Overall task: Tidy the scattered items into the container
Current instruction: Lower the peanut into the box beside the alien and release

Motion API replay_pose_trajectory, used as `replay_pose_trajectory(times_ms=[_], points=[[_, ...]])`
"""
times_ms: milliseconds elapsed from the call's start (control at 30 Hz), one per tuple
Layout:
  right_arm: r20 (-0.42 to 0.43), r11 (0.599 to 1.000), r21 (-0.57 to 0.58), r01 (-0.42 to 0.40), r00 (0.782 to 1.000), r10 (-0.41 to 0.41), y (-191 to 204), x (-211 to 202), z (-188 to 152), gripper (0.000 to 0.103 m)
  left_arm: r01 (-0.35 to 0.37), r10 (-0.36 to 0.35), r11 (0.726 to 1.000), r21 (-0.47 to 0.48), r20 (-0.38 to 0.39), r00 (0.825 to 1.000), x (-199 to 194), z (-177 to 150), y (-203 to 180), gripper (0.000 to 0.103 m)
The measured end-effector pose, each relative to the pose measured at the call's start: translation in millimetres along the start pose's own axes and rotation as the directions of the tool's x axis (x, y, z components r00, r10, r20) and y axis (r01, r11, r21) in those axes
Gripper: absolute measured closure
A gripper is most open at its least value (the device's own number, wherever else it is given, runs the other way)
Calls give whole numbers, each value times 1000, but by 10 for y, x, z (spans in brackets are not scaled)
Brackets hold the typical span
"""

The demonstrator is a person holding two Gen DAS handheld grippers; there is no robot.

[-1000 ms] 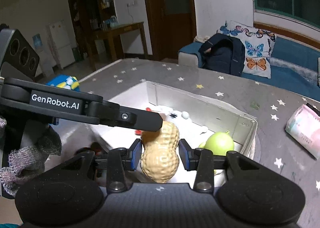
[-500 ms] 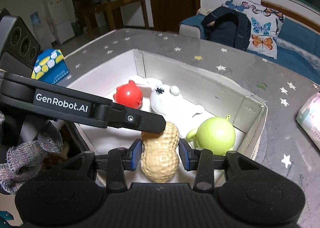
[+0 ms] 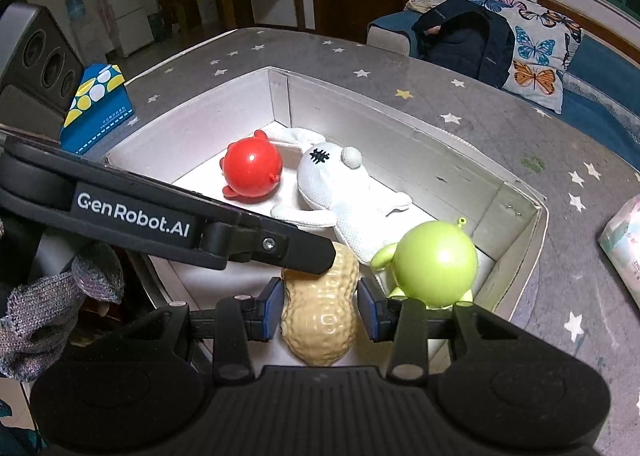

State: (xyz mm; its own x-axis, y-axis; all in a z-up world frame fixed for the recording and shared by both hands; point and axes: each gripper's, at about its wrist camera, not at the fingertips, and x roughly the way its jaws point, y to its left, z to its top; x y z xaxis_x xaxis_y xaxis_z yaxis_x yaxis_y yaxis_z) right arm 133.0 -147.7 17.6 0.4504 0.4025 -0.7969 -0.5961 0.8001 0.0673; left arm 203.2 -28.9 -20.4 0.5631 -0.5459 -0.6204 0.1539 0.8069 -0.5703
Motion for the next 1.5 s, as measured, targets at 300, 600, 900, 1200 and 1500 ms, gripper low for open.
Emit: replay_pose_trajectory(times_ms=[300, 600, 900, 1200, 1500], points=[[5, 1000, 1, 6, 1000, -6, 5, -3, 2, 63, -2, 2, 1000, -6, -3, 1000, 13, -4, 15, 70], [17, 1000, 1, 12, 1000, -12, 14, -40, -10, 62, -3, 3, 1000, -9, -1, 1000, 10, -21, 24, 70], [70, 1000, 8, 30, 997, -30, 43, -229, -44, 62, -6, 6, 1000, -7, 34, 999, -140, -17, -15, 70], [154, 999, 26, 18, 988, -22, 192, -517, -112, 61, -3, -1, 999, 37, 100, 995, -491, -92, -136, 70], [242, 999, 40, 18, 970, -28, 423, -737, -243, 53, -26, 13, 997, 79, 156, 988, -893, -289, -194, 70]])
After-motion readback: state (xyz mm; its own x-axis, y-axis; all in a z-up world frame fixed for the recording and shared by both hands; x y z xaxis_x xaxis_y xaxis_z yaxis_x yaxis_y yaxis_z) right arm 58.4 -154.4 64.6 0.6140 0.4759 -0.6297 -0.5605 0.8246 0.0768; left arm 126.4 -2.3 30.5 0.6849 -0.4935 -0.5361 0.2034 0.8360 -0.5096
